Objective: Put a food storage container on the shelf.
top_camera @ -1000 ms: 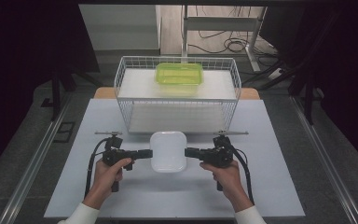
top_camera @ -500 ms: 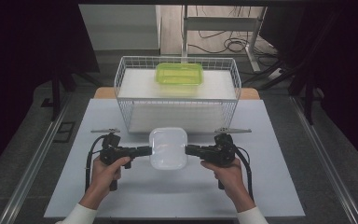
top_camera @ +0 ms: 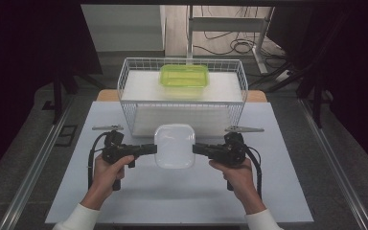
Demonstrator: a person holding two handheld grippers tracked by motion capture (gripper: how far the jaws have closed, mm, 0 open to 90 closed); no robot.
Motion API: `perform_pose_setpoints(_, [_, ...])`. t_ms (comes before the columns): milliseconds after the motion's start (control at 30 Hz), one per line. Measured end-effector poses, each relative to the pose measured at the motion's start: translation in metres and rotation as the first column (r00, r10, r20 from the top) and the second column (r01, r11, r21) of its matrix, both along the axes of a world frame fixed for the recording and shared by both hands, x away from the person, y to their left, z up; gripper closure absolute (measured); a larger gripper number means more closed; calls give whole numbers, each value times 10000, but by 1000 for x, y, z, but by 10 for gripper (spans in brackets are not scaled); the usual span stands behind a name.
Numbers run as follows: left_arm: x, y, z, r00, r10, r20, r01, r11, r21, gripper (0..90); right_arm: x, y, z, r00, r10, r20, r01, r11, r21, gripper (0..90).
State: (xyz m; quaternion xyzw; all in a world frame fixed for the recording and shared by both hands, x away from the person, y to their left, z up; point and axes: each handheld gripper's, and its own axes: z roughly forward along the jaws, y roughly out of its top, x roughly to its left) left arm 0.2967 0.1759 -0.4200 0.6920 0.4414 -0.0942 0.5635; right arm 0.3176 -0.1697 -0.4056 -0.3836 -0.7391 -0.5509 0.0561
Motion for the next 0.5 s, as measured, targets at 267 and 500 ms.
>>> perform_pose_setpoints(267, [5,-5,25,9990,-101,442,96,9999,111,799,1,-6,21,9989,-79,462,71,9998,180,786])
perform_pose_setpoints(500, [11,-6,44,9973,-124,725,122,9999,36,799,4,-8,40,9965,-97,825,78,9997,236,785])
